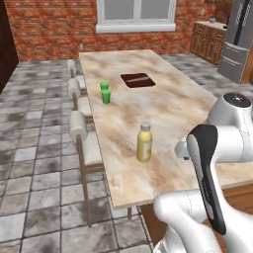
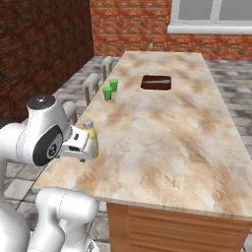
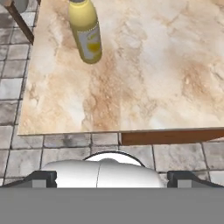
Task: Place the drinks on the dining counter in a tight cluster.
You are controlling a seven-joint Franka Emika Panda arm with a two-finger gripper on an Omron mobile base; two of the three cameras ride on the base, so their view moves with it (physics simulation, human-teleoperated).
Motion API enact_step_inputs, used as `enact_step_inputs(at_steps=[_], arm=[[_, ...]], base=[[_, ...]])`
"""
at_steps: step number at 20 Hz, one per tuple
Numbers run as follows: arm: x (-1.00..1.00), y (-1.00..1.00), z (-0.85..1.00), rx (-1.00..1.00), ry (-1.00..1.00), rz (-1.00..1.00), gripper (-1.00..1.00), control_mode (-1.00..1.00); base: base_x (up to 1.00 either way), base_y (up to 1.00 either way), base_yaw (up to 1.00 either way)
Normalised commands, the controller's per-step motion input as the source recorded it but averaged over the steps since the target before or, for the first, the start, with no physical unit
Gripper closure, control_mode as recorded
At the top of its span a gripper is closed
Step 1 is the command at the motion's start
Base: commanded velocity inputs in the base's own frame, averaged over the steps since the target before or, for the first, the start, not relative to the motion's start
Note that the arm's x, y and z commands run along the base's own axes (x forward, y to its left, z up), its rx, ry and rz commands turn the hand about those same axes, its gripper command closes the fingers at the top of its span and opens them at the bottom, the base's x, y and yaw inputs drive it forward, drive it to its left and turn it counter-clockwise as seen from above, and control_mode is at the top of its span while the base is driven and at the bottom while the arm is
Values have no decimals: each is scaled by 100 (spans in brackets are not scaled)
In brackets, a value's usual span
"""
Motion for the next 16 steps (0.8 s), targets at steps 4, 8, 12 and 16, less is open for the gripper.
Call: enact_step_inputs(at_steps=[4, 8, 12, 16], arm=[[0, 0, 0, 0, 0, 0, -100, 100], [0, 0, 0, 0, 0, 0, -100, 100], [0, 0, 0, 0, 0, 0, -100, 100], [0, 0, 0, 0, 0, 0, -100, 100]], base=[[-61, -97, -30], [-17, -84, -31], [-15, -100, -49], [0, -87, -62]])
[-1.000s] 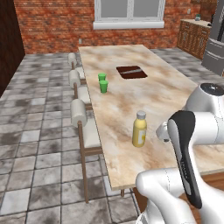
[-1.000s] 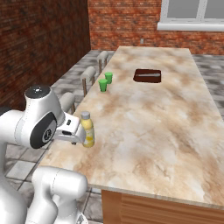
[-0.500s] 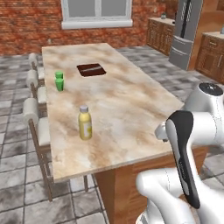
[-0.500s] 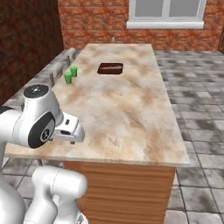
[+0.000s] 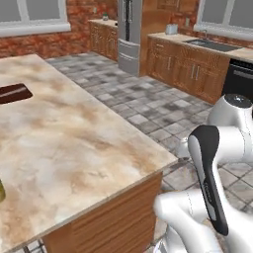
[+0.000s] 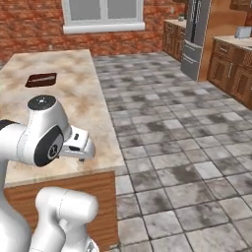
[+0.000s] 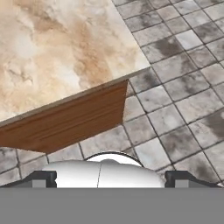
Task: Place the drinks on the dining counter in a tight cluster.
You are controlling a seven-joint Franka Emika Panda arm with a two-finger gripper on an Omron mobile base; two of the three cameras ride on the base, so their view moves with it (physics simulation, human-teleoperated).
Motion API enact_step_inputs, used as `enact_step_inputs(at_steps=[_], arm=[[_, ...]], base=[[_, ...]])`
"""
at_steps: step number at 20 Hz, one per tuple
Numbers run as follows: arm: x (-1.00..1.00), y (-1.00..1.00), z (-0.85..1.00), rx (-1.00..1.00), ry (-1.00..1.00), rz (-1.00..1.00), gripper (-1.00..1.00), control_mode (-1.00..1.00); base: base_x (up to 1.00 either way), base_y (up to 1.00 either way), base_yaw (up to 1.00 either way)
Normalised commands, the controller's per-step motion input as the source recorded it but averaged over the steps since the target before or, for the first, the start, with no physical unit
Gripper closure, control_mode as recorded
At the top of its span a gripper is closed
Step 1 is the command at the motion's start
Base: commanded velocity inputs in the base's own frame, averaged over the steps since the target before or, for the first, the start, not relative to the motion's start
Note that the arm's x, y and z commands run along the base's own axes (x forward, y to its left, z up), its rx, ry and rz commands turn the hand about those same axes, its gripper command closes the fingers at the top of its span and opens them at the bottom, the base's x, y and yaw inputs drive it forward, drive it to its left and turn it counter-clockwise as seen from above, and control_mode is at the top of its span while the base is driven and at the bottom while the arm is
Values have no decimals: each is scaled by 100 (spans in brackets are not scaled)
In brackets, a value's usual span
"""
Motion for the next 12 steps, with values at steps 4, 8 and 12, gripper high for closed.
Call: enact_step_inputs(at_steps=[4, 8, 12], arm=[[0, 0, 0, 0, 0, 0, -100, 100], [0, 0, 0, 0, 0, 0, -100, 100], [0, 0, 0, 0, 0, 0, -100, 100]], base=[[0, -89, -64], [0, -99, -64], [6, -93, -63]])
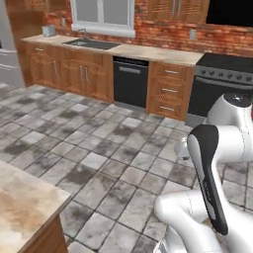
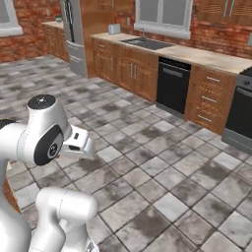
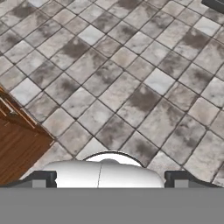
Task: Place the drinks on the dining counter in a tight cluster.
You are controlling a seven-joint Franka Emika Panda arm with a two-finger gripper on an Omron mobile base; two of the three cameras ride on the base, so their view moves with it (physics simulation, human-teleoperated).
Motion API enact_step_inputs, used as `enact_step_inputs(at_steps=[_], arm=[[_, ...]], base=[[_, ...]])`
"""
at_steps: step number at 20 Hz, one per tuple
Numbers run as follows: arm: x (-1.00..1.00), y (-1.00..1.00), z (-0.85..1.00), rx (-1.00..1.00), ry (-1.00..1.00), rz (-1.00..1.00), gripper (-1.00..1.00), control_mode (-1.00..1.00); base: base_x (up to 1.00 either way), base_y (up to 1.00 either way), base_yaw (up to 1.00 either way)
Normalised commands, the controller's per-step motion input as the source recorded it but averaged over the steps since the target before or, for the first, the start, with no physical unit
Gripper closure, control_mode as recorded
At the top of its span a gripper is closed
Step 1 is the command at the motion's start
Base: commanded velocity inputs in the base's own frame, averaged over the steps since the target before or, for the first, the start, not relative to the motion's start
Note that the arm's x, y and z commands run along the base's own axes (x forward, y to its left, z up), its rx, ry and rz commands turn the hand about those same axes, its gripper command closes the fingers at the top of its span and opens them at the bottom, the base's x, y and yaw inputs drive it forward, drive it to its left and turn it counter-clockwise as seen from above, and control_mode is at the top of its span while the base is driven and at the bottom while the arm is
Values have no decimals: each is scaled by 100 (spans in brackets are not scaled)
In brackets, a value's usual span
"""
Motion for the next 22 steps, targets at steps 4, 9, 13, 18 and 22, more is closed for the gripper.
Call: enact_step_inputs(at_steps=[4, 9, 13, 18, 22], arm=[[0, 0, 0, 0, 0, 0, -100, 100], [0, 0, 0, 0, 0, 0, -100, 100], [0, 0, 0, 0, 0, 0, -100, 100], [0, 0, 0, 0, 0, 0, -100, 100], [0, 0, 0, 0, 0, 0, -100, 100]], base=[[33, -71, -47], [96, -30, -14], [100, -54, 0], [100, -75, -16], [87, -55, -44]])
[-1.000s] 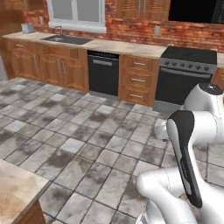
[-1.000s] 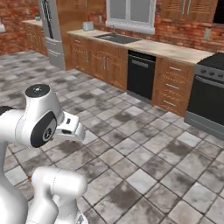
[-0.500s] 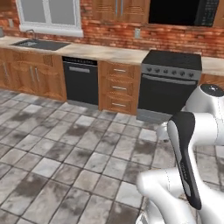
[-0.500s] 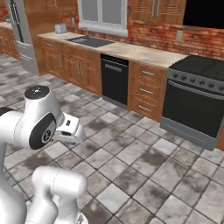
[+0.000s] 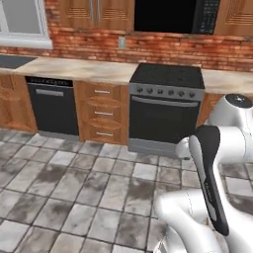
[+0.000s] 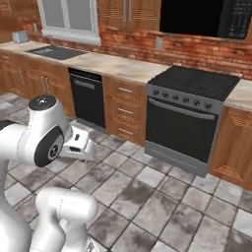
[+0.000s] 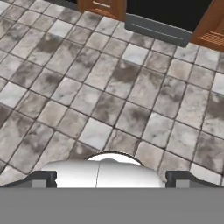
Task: Place the drinks on the dining counter in a tight cluster.
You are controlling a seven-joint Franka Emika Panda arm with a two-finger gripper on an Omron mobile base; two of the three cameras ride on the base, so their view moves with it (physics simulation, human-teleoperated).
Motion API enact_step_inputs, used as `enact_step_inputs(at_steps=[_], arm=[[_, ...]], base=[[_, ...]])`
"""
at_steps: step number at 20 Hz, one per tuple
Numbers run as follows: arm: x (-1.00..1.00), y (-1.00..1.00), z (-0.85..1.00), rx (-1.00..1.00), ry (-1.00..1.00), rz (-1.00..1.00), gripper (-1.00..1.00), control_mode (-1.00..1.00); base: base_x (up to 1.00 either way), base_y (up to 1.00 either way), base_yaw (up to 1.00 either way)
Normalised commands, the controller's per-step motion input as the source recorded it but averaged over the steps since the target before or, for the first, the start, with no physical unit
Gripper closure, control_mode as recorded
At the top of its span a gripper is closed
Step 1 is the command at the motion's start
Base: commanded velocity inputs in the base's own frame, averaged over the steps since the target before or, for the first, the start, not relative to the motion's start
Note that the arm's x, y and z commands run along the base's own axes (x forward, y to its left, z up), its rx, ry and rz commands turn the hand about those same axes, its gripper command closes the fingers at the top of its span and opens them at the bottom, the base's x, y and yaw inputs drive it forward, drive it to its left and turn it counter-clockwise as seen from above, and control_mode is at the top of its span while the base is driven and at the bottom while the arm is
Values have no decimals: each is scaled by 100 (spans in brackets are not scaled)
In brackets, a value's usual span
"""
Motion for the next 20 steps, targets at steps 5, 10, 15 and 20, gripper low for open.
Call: enact_step_inputs(at_steps=[5, 10, 15, 20], arm=[[0, 0, 0, 0, 0, 0, -100, 100], [0, 0, 0, 0, 0, 0, -100, 100], [0, 0, 0, 0, 0, 0, -100, 100], [0, 0, 0, 0, 0, 0, -100, 100]], base=[[67, -36, -52], [67, -30, -51], [68, -34, -48], [35, -9, -17]])
